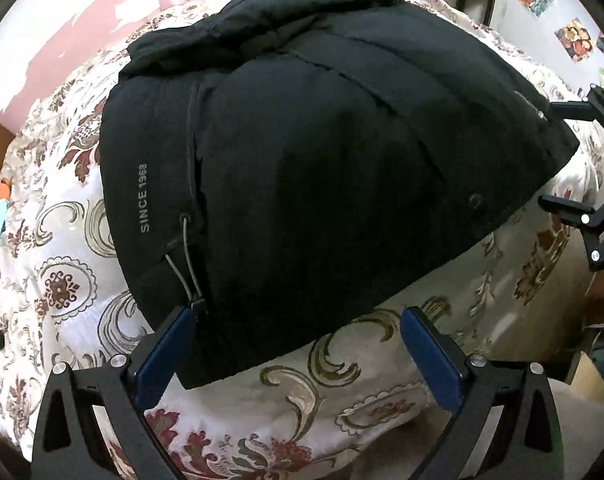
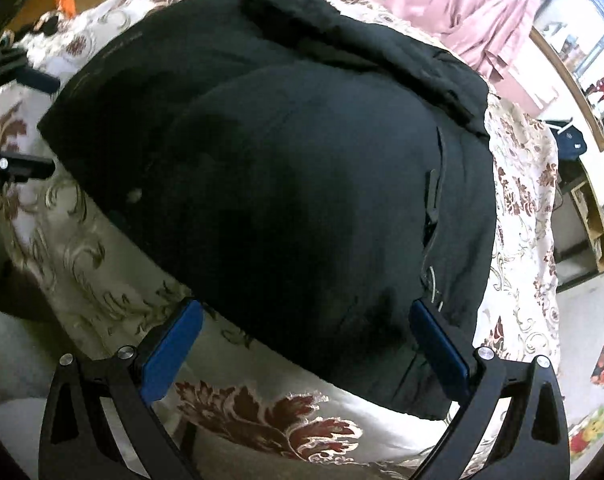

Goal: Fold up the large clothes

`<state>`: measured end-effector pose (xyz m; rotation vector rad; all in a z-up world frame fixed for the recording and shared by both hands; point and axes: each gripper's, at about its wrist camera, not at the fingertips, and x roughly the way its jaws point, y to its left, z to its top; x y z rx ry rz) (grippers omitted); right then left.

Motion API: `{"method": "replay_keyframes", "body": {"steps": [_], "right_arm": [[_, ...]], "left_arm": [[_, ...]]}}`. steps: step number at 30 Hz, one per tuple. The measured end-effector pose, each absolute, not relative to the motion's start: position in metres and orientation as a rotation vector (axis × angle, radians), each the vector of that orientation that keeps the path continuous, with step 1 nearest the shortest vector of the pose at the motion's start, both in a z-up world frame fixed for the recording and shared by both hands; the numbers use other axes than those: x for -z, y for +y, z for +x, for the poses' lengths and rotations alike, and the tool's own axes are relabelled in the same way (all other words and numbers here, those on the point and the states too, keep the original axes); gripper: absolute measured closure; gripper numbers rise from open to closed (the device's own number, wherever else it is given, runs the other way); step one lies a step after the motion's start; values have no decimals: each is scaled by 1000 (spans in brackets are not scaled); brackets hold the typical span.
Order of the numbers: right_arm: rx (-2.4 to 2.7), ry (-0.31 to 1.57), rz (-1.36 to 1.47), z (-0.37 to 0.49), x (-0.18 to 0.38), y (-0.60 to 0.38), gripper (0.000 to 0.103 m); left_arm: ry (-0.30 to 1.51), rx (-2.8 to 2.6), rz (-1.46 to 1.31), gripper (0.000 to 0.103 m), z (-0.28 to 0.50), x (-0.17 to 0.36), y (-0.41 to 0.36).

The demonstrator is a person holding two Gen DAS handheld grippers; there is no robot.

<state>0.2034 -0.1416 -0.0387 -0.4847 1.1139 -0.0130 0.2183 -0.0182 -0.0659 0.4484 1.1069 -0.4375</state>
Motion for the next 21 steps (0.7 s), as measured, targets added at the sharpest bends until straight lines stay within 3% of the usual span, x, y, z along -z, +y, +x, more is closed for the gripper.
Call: {"method": "replay_keyframes", "body": {"steps": [21], "right_arm": [[211, 1154, -719, 199, 83, -126, 2]], "left_arm": [[998, 443, 686, 0, 197, 94, -25]]}}
